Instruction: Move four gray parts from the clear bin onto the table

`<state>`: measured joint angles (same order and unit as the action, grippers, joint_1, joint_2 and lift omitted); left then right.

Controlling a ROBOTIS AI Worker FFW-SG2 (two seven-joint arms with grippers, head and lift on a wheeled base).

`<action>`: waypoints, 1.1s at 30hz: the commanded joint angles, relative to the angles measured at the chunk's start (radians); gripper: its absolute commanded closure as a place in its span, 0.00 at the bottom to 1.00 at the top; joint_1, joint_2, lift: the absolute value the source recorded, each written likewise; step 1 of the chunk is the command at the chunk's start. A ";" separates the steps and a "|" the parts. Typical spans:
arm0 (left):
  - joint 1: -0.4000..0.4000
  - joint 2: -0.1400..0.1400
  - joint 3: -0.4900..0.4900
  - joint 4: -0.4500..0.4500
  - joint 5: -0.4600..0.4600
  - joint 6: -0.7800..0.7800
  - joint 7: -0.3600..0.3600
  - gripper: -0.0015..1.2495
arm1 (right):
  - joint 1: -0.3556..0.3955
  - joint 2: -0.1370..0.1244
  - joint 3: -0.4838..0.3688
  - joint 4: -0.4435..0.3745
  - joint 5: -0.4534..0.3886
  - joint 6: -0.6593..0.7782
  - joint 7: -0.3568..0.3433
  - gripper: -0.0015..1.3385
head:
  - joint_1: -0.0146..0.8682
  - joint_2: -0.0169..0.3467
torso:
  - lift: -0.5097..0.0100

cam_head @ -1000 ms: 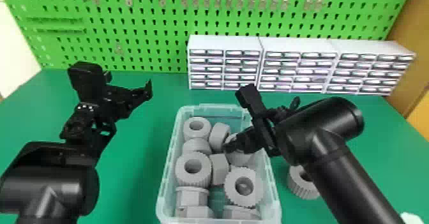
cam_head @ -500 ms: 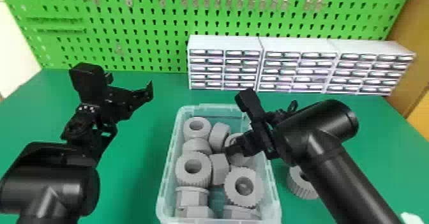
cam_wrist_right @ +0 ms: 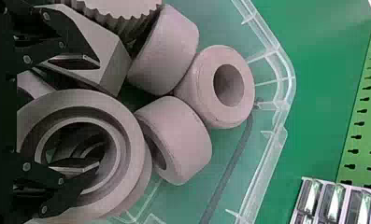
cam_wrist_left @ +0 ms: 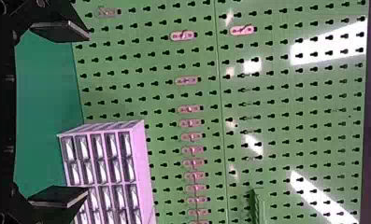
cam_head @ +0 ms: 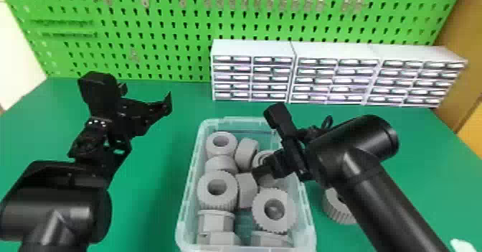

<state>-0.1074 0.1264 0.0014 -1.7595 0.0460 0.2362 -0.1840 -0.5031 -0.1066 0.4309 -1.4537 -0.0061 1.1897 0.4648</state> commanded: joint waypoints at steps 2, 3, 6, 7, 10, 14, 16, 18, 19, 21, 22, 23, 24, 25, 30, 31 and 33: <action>0.000 0.001 -0.001 0.000 0.000 0.000 0.000 0.10 | -0.005 0.001 -0.001 0.004 0.009 -0.005 0.000 0.39 | 0.78 0.14 | 0.89; 0.000 -0.001 -0.001 0.000 0.000 0.000 0.000 0.10 | -0.006 0.001 -0.001 0.007 0.011 -0.005 0.000 0.39 | 0.78 0.14 | 0.89; 0.000 0.001 -0.001 0.000 0.000 0.000 0.000 0.10 | -0.006 0.001 -0.001 0.013 0.012 -0.007 0.000 0.39 | 0.78 0.14 | 0.89; 0.000 -0.001 -0.001 0.002 0.000 0.000 0.000 0.10 | -0.006 0.001 -0.001 0.015 0.012 -0.007 0.000 0.40 | 0.78 0.14 | 0.89; 0.000 -0.001 0.000 0.002 0.000 0.000 -0.002 0.10 | -0.006 0.001 -0.001 0.016 0.012 -0.007 0.000 0.40 | 0.78 0.14 | 0.89; 0.000 -0.001 0.000 0.003 0.000 0.000 -0.002 0.10 | -0.006 0.002 0.002 0.021 0.012 -0.008 0.000 0.41 | 0.78 0.14 | 0.89; 0.000 -0.001 0.000 0.003 0.000 0.000 -0.002 0.10 | -0.006 0.002 0.002 0.023 0.012 -0.008 0.000 0.41 | 0.78 0.14 | 0.89; 0.000 -0.001 0.000 0.003 0.000 0.000 -0.002 0.10 | -0.006 0.002 0.002 0.024 0.012 -0.008 0.000 0.42 | 0.78 0.14 | 0.89; 0.000 -0.001 0.000 0.003 0.000 0.000 -0.003 0.10 | -0.006 0.002 0.002 0.024 0.012 -0.008 0.000 0.42 | 0.78 0.14 | 0.89; 0.000 -0.001 0.000 0.003 0.000 0.000 -0.003 0.10 | -0.006 0.002 0.003 0.026 0.012 -0.008 0.000 0.44 | 0.78 0.14 | 0.89; 0.000 -0.001 0.000 0.003 0.000 0.000 -0.003 0.10 | -0.006 0.002 0.003 0.026 0.012 -0.008 0.000 0.45 | 0.78 0.14 | 0.89; 0.000 -0.001 0.000 0.003 0.000 0.000 -0.003 0.10 | -0.006 0.002 0.003 0.026 0.012 -0.008 0.000 0.47 | 0.78 0.14 | 0.89; 0.000 -0.001 0.002 0.003 0.000 0.000 -0.003 0.10 | -0.006 0.002 0.005 0.026 0.014 -0.008 0.000 0.50 | 0.78 0.14 | 0.89; 0.000 -0.001 0.002 0.003 0.000 0.000 -0.003 0.10 | -0.008 0.002 0.008 0.026 0.017 -0.008 0.000 0.53 | 0.78 0.14 | 0.89; 0.002 -0.001 0.003 0.003 0.002 0.000 -0.006 0.10 | -0.017 0.004 0.028 0.026 0.040 -0.007 0.000 0.74 | 0.78 0.14 | 0.89; 0.002 -0.001 0.003 0.003 0.002 0.000 -0.006 0.10 | -0.017 0.005 0.029 0.024 0.041 -0.007 0.000 0.76 | 0.78 0.14 | 0.89; 0.000 -0.001 0.003 0.003 0.002 0.000 -0.008 0.10 | -0.017 0.005 0.031 0.023 0.049 -0.008 0.000 0.76 | 0.78 0.14 | 0.89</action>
<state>-0.1059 0.1259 0.0044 -1.7564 0.0473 0.2362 -0.1902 -0.5181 -0.1028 0.4543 -1.4281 0.0295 1.1821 0.4650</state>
